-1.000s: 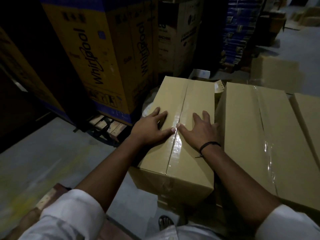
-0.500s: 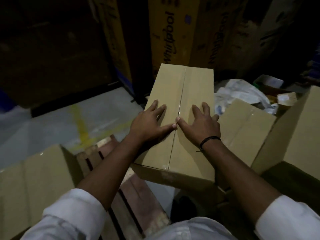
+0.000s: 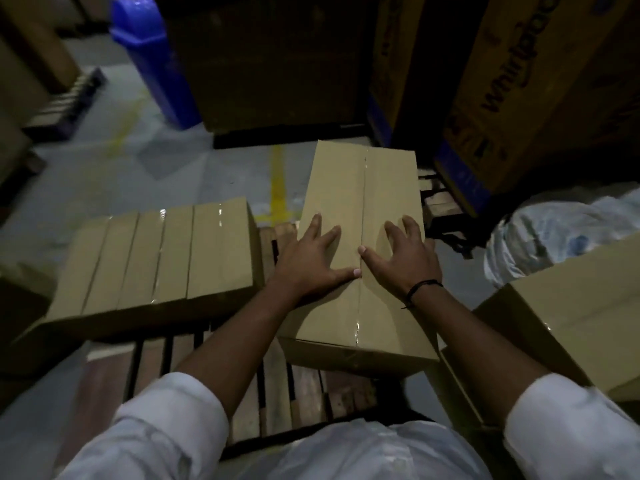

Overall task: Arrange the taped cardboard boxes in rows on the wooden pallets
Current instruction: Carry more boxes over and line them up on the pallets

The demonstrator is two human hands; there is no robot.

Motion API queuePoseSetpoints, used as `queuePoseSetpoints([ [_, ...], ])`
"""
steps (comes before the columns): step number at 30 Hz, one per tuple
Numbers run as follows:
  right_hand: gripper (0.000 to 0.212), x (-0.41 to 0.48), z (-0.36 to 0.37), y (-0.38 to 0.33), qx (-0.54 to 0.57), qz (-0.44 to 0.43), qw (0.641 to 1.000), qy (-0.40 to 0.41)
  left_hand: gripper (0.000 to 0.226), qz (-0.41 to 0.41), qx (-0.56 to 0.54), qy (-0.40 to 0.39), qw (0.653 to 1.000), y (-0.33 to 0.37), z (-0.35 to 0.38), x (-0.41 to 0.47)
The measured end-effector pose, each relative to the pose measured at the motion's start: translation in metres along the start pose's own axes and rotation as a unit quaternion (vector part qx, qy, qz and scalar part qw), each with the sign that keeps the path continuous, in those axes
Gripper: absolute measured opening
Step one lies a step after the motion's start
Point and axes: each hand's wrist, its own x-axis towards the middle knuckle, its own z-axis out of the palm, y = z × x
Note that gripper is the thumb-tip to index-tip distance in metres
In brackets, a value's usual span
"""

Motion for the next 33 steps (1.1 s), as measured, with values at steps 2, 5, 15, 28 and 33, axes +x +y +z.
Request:
queuePoseSetpoints([
  [2, 0.088, 0.0, 0.007, -0.001, -0.003, -0.023, 1.0, -0.011, 0.114, -0.026, -0.003, -0.006, 1.0, -0.005, 0.007, -0.008],
  [5, 0.088, 0.007, 0.016, 0.003, -0.008, -0.057, 0.998, -0.034, 0.114, -0.068, -0.022, -0.012, 0.997, -0.007, 0.017, -0.019],
  [15, 0.087, 0.007, 0.064, 0.005, -0.004, -0.117, 0.991, -0.066, 0.107, -0.128, -0.02, 0.019, 0.991, -0.022, 0.05, -0.055],
  [28, 0.089, 0.04, 0.215, -0.034, -0.023, -0.107, 0.987, -0.114, 0.109, -0.162, -0.079, -0.033, 0.983, -0.162, 0.127, -0.02],
  [33, 0.087, 0.07, 0.328, -0.027, -0.023, -0.088, 0.987, -0.131, 0.11, -0.15, -0.086, -0.076, 0.982, -0.242, 0.202, 0.021],
])
